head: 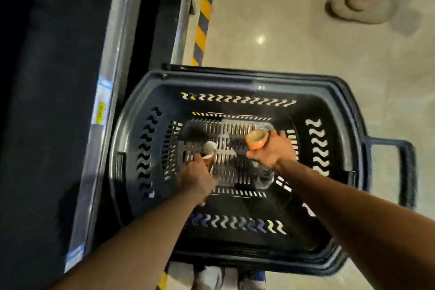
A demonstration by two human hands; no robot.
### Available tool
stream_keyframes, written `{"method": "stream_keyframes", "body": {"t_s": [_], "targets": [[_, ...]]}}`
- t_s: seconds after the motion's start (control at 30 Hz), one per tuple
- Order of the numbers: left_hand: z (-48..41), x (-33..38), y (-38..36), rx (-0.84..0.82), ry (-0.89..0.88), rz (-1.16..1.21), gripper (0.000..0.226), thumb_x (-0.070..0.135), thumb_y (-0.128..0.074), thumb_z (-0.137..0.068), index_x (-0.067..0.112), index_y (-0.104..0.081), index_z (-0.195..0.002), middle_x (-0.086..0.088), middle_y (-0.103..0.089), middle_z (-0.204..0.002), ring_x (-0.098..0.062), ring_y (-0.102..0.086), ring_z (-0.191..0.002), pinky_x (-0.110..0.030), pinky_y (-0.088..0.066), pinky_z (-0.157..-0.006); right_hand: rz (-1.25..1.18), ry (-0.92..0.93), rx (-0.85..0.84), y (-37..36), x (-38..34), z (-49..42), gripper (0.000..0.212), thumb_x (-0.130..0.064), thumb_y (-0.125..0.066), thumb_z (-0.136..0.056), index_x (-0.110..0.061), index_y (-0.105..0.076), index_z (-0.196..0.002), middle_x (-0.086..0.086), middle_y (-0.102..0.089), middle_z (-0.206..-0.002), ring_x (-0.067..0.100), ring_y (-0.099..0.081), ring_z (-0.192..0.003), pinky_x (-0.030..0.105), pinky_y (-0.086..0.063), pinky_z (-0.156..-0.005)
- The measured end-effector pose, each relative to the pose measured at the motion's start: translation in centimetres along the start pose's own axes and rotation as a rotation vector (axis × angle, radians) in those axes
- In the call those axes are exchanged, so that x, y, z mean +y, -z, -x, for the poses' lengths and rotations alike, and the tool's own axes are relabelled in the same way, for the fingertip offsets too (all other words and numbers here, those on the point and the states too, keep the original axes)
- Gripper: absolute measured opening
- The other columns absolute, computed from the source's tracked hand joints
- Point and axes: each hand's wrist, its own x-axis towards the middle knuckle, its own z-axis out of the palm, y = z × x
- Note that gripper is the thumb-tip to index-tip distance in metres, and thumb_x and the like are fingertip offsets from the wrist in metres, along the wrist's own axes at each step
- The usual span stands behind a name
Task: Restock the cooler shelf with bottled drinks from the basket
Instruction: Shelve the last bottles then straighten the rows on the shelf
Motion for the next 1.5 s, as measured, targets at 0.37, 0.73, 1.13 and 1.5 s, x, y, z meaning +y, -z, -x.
{"method": "stream_keyframes", "body": {"t_s": [0.37,0.73,1.13,1.5], "targets": [[16.4,3.9,15.7,0.066,-0.088,0.010,0.067,0.040,-0.075,-0.082,0.016,-0.038,-0.133,-0.003,-0.064,-0.102,-0.020,-0.066,-0.083,-0.032,-0.058,-0.067,0.065,-0.015,0.015,17.5,-8.0,15.0,0.072,-0.038,-0.079,-0.078,-0.011,-0.035,-0.129,0.013,-0.052,-0.120,0.025,-0.056,-0.100,0.031,-0.049,-0.080],[27.3,3.2,26.3,0.087,-0.068,0.059,0.057,0.043,-0.072,-0.082,0.017,-0.042,-0.124,-0.001,-0.061,-0.096,-0.019,-0.060,-0.077,-0.031,-0.050,-0.064,-0.684,-0.195,-0.197,25.2,-9.5,28.4,0.050,-0.043,-0.070,-0.084,-0.001,-0.062,-0.111,0.011,-0.068,-0.089,0.021,-0.067,-0.077,0.030,-0.056,-0.064],[40.1,-0.3,32.4,0.043,-0.064,0.468,0.031,0.039,-0.075,-0.081,0.024,-0.060,-0.104,0.004,-0.065,-0.093,-0.011,-0.060,-0.077,-0.027,-0.047,-0.068,-0.815,0.019,-0.443,29.3,-11.2,42.8,0.069,-0.052,-0.075,-0.079,-0.019,-0.043,-0.131,0.012,-0.063,-0.119,0.027,-0.068,-0.101,0.040,-0.059,-0.077],[51.8,-0.7,32.5,0.135,-0.074,0.993,0.030,0.018,-0.075,-0.084,0.017,-0.058,-0.108,0.003,-0.067,-0.092,-0.005,-0.063,-0.078,-0.018,-0.043,-0.057,-0.544,0.161,-0.041,31.0,-11.0,51.6,0.073,-0.048,-0.085,-0.064,-0.015,-0.051,-0.120,-0.001,-0.067,-0.100,0.008,-0.066,-0.083,0.021,-0.053,-0.062]]}}
